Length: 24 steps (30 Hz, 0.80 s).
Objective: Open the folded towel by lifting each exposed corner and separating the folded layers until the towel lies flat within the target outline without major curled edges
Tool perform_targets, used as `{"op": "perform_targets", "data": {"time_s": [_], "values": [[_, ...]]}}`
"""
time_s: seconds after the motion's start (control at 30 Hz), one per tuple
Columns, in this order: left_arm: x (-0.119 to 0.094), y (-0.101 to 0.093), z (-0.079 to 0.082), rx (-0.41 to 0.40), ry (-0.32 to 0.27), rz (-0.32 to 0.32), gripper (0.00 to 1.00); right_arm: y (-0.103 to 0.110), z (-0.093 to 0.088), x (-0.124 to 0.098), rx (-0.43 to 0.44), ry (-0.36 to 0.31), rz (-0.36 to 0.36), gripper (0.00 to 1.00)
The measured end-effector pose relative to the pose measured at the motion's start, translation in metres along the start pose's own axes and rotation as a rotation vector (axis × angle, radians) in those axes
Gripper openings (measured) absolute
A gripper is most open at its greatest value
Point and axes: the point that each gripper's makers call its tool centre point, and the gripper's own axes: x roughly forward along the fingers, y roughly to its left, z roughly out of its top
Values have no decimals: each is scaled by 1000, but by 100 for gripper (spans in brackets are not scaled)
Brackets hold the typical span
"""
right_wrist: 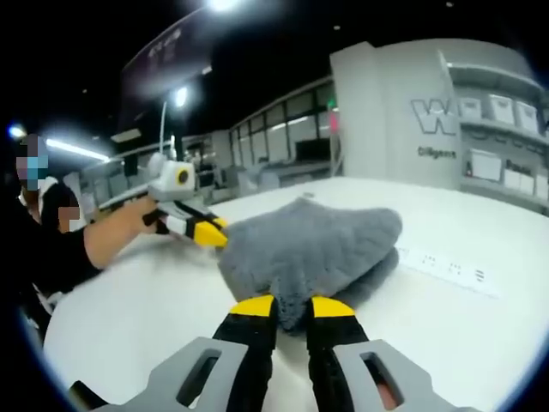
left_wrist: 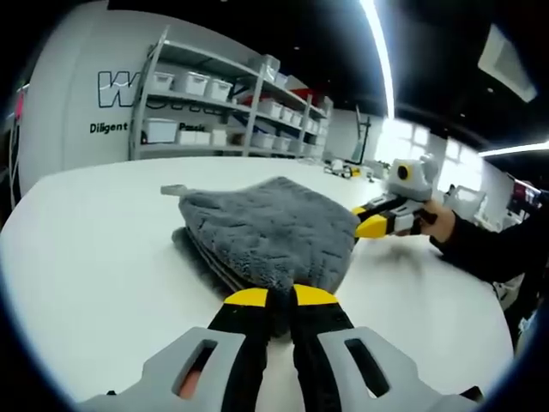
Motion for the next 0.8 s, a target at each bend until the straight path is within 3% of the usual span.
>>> {"op": "perform_targets", "data": {"time_s": [0.23, 0.43, 0.6, 0.8], "values": [[-3, -5, 1, 58, 51, 52, 5, 13, -2, -6, -44, 26, 22, 6], [-2, -8, -3, 51, 56, 60, 4, 8, 0, -8, -2, 13, 2, 5], [-7, -19, -6, 67, 42, 41, 4, 13, -2, -13, 5, 8, 7, 4], [-13, -33, -10, 31, 35, -8, 4, 20, -6, -21, -16, 10, 19, 4]]}}
